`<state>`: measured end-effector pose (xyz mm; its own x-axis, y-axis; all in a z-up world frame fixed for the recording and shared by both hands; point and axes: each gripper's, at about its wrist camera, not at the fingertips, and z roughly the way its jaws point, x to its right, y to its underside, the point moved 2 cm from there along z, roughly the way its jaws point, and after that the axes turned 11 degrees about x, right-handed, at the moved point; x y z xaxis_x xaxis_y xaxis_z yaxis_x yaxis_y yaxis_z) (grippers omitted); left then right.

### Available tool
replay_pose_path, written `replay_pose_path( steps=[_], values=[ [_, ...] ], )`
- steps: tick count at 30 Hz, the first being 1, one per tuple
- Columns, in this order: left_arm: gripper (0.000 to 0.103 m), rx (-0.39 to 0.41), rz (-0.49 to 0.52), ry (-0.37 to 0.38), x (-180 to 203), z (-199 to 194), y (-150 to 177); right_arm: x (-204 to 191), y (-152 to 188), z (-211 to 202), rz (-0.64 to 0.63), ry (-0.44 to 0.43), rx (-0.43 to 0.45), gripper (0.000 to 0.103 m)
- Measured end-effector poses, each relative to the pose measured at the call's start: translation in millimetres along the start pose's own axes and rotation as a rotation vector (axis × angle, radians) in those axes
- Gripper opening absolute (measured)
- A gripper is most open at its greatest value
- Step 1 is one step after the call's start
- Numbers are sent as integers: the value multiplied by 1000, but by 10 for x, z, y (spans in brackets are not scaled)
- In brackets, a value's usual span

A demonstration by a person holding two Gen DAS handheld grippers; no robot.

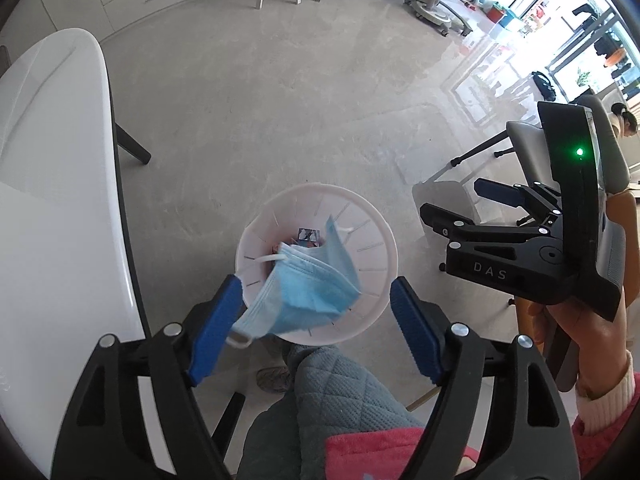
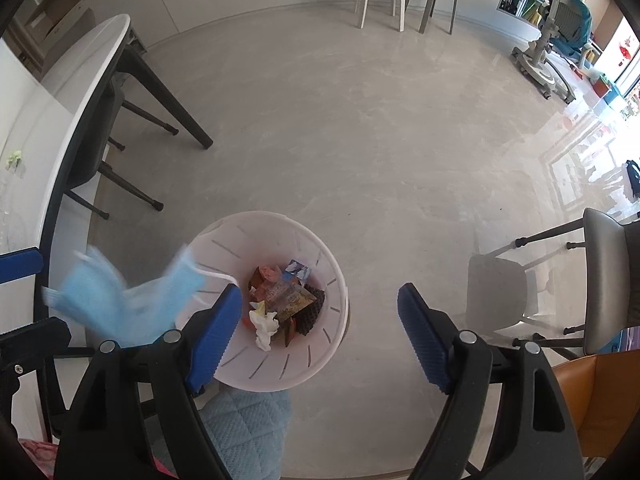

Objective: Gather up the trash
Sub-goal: 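Carry the mask and tissue over the white bin and open both grippers, then move both grippers back over the table toward the bottle and green paper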

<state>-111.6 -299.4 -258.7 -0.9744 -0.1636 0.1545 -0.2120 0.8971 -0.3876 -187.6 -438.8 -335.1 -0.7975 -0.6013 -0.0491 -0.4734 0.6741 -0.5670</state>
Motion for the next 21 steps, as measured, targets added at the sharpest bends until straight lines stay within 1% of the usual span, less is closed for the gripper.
replay_pose_path(
  steps=[7, 13, 17, 19, 21],
  values=[
    [73, 10, 1, 1, 26, -20, 19, -36, 1, -37, -12, 1, 7, 80],
    [74, 22, 8, -10, 53, -58, 12, -54, 4, -70, -14, -3, 12, 80],
    [75, 43, -7, -28, -15, -153, 22, -118, -38, -114, -28, -14, 21, 81],
    [79, 74, -30, -56, -109, -264, 26, -189, -72, -156, -39, -16, 31, 93],
    [82, 116, -62, -85, -217, -419, 8, -312, -144, -251, -59, -23, 64, 97]
  ],
)
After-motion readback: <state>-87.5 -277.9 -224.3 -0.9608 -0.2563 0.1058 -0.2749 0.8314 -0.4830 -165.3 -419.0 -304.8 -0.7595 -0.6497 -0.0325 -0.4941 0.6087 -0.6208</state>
